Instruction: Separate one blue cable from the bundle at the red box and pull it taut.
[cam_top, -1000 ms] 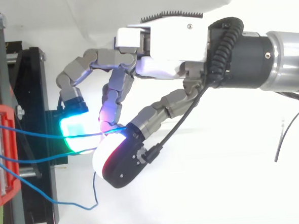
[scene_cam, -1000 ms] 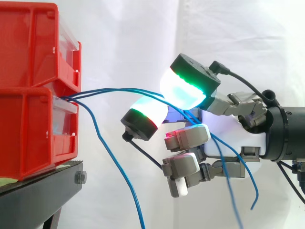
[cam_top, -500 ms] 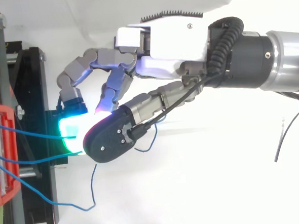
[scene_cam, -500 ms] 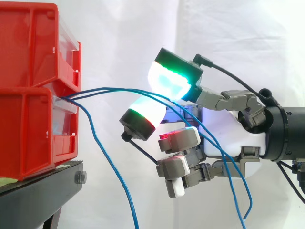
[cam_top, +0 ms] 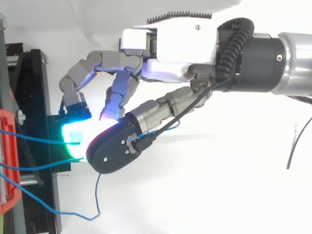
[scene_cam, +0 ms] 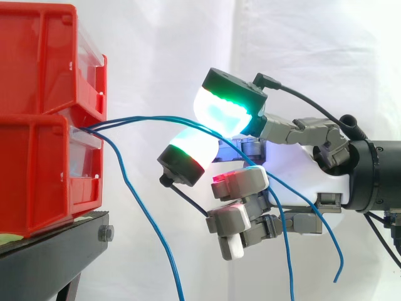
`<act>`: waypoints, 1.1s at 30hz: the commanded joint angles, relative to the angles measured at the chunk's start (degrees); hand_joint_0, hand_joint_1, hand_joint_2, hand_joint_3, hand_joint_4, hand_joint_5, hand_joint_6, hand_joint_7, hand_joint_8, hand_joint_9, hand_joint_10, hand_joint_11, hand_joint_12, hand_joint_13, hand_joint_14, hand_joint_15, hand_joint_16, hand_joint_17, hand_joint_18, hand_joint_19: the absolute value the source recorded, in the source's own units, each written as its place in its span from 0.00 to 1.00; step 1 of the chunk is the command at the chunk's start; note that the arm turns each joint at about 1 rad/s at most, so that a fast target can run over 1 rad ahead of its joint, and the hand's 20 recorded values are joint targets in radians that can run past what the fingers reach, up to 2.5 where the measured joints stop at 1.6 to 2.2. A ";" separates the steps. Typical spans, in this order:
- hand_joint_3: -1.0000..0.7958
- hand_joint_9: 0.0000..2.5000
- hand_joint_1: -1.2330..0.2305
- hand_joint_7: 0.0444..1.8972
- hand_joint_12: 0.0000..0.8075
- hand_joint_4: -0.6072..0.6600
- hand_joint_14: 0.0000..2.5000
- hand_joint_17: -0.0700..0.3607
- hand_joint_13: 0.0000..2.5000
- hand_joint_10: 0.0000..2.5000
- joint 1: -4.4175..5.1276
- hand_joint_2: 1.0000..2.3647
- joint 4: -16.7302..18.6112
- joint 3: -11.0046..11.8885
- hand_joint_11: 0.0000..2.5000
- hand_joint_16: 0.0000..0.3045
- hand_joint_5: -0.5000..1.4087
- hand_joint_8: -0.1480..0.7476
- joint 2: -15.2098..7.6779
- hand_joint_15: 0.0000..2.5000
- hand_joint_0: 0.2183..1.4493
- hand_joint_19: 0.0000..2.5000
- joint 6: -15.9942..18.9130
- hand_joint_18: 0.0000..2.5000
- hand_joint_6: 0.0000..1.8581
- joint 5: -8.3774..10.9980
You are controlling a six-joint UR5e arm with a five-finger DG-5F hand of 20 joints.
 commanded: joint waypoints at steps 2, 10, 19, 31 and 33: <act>0.48 0.51 0.33 0.62 0.44 0.34 0.01 0.44 0.44 0.01 -0.01 0.02 0.00 -0.07 0.55 0.17 0.19 0.43 0.00 0.44 0.30 0.36 0.05 0.31 0.47 0.09; 0.54 0.37 0.32 0.62 0.48 0.30 0.01 0.46 0.33 0.01 0.07 0.01 -0.26 -0.07 0.19 0.19 0.20 0.46 0.00 0.19 0.30 0.30 0.41 0.32 0.47 0.09; 0.54 0.24 0.32 0.60 0.47 0.31 0.01 0.47 0.30 0.00 0.07 0.01 -1.85 0.02 0.07 0.19 0.21 0.46 0.17 0.16 0.30 0.28 0.05 0.31 0.47 -0.18; 0.53 0.31 0.32 0.63 0.48 0.34 0.01 0.44 0.31 0.01 0.16 0.01 -15.73 -0.16 0.18 0.17 0.21 0.50 3.87 0.20 0.30 0.27 -0.47 0.30 0.47 -1.85; 0.53 0.31 0.32 0.62 0.48 0.34 0.01 0.43 0.33 0.01 0.16 0.01 -16.17 -0.86 0.19 0.17 0.21 0.50 4.66 0.21 0.30 0.27 -0.56 0.30 0.47 -2.37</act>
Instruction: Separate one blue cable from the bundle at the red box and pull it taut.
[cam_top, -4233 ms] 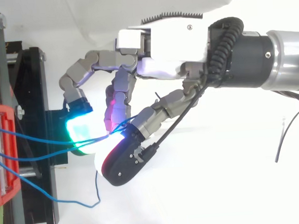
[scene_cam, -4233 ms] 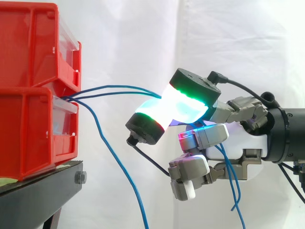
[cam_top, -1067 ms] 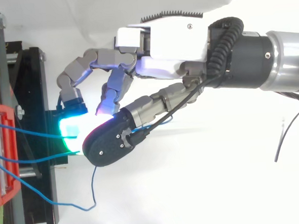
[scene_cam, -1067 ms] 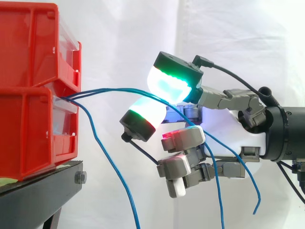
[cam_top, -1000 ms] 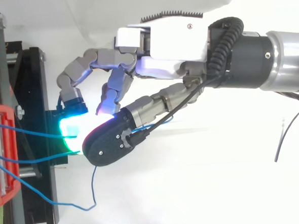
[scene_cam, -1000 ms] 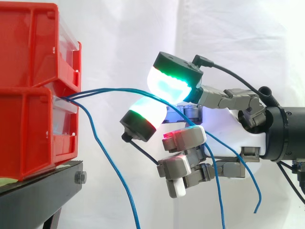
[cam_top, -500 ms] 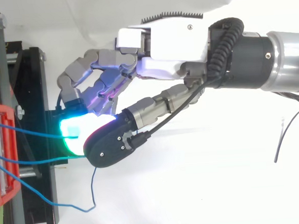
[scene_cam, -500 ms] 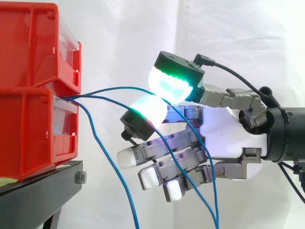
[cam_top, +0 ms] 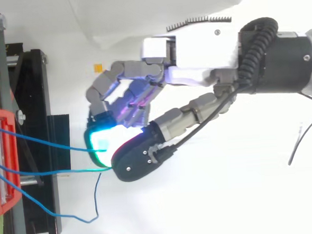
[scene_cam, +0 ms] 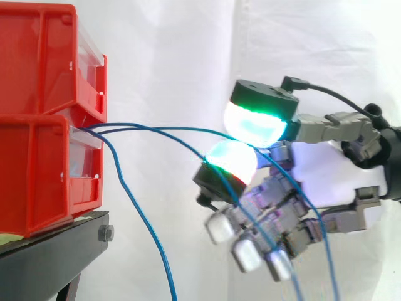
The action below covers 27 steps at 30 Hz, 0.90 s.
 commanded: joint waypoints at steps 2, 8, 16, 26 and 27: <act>0.53 0.31 0.33 0.62 0.48 0.34 0.01 0.43 0.34 0.01 0.04 0.01 -2.41 -2.07 0.20 0.17 0.20 0.50 1.98 0.21 0.30 0.28 -0.19 0.31 0.47 -0.66; 0.53 0.32 0.33 0.62 0.50 0.35 0.01 0.42 0.39 0.01 0.12 0.01 0.31 -7.52 0.21 0.16 0.20 0.51 4.44 0.27 0.30 0.29 0.07 0.32 0.47 -0.13; 0.53 0.34 0.33 0.61 0.50 0.35 0.01 0.42 0.42 0.01 -0.58 0.01 6.99 -17.01 0.27 0.16 0.20 0.51 7.78 0.32 0.30 0.29 1.48 0.33 0.47 -0.13; 0.53 0.41 0.34 0.61 0.42 0.37 0.00 0.41 0.55 0.01 -0.49 0.01 8.49 -17.10 0.48 0.15 0.20 0.52 7.69 0.60 0.31 0.35 2.27 0.38 0.47 2.24; 0.53 0.41 0.34 0.61 0.42 0.37 0.00 0.41 0.55 0.01 -0.32 0.01 8.66 -17.19 0.50 0.15 0.20 0.52 7.69 0.61 0.31 0.36 2.27 0.38 0.47 2.42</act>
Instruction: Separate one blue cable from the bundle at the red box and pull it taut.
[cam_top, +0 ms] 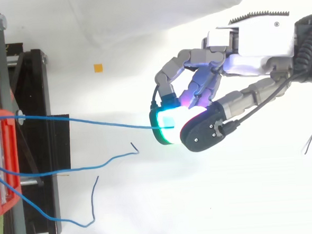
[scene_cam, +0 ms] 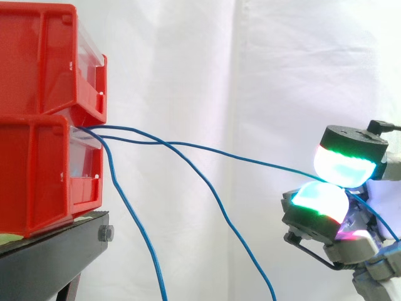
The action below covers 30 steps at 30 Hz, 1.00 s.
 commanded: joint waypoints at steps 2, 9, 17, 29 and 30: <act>0.53 0.43 0.34 0.61 0.42 0.38 0.03 0.41 0.57 0.01 0.23 0.01 1.01 -0.07 0.54 0.16 0.20 0.52 0.02 0.67 0.31 0.40 -0.38 0.40 0.47 0.81; 0.53 0.46 0.34 0.61 0.43 0.38 0.55 0.41 0.47 0.03 0.32 0.01 3.38 0.02 0.69 0.15 0.20 0.49 0.02 0.59 0.31 0.53 -3.81 0.46 0.47 0.81; 0.52 0.43 0.34 0.60 0.45 0.40 0.71 0.40 0.43 0.39 0.32 0.01 3.56 0.02 0.66 0.15 0.20 0.48 0.11 0.59 0.32 0.57 -5.13 0.47 0.47 0.81; 0.52 0.42 0.34 0.60 0.44 0.40 0.74 0.40 0.42 0.52 0.32 0.01 3.47 -0.07 0.66 0.15 0.20 0.47 0.02 0.60 0.32 0.57 -5.30 0.47 0.48 0.81; 0.51 0.42 0.34 0.60 0.45 0.40 0.74 0.40 0.42 0.52 0.32 0.01 3.47 0.02 0.66 0.15 0.20 0.48 0.02 0.60 0.32 0.56 -5.30 0.47 0.48 0.81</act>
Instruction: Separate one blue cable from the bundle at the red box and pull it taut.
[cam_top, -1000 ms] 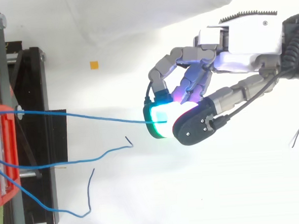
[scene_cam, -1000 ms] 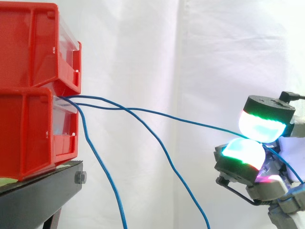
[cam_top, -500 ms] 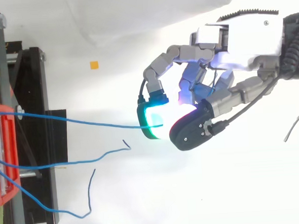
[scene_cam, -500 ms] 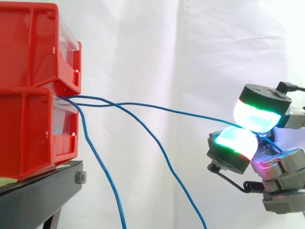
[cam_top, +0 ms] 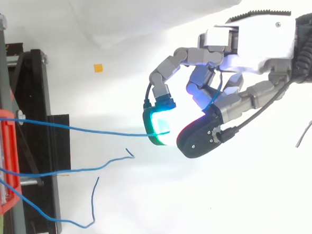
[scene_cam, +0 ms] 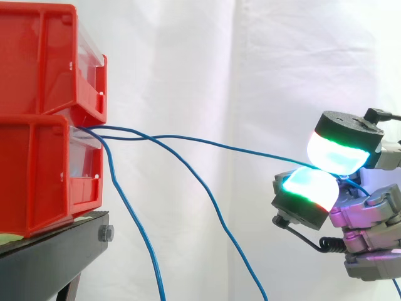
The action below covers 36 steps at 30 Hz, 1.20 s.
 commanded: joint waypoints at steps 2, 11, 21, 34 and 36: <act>0.51 0.42 0.34 0.61 0.43 0.39 0.74 0.40 0.42 0.52 0.00 0.01 -0.06 0.02 0.65 0.15 0.20 0.47 0.00 0.59 0.32 0.56 -0.04 0.47 0.47 0.00; 0.52 0.41 0.34 0.61 0.44 0.39 0.75 0.39 0.42 0.52 0.00 0.01 -0.06 0.02 0.66 0.15 0.20 0.47 0.00 0.59 0.32 0.56 -0.04 0.47 0.47 0.00; 0.52 0.43 0.34 0.61 0.44 0.39 0.74 0.39 0.43 0.50 0.00 0.01 -0.06 0.02 0.66 0.14 0.20 0.47 0.00 0.59 0.32 0.55 0.04 0.47 0.47 0.00; 0.51 0.43 0.34 0.61 0.44 0.38 0.72 0.39 0.44 0.49 0.00 0.01 -0.06 -0.07 0.67 0.14 0.20 0.47 0.00 0.60 0.32 0.55 0.04 0.46 0.47 0.00; 0.51 0.43 0.34 0.61 0.44 0.38 0.71 0.39 0.44 0.48 0.00 0.01 -0.06 -0.07 0.68 0.14 0.20 0.47 0.00 0.60 0.32 0.54 0.04 0.46 0.47 0.00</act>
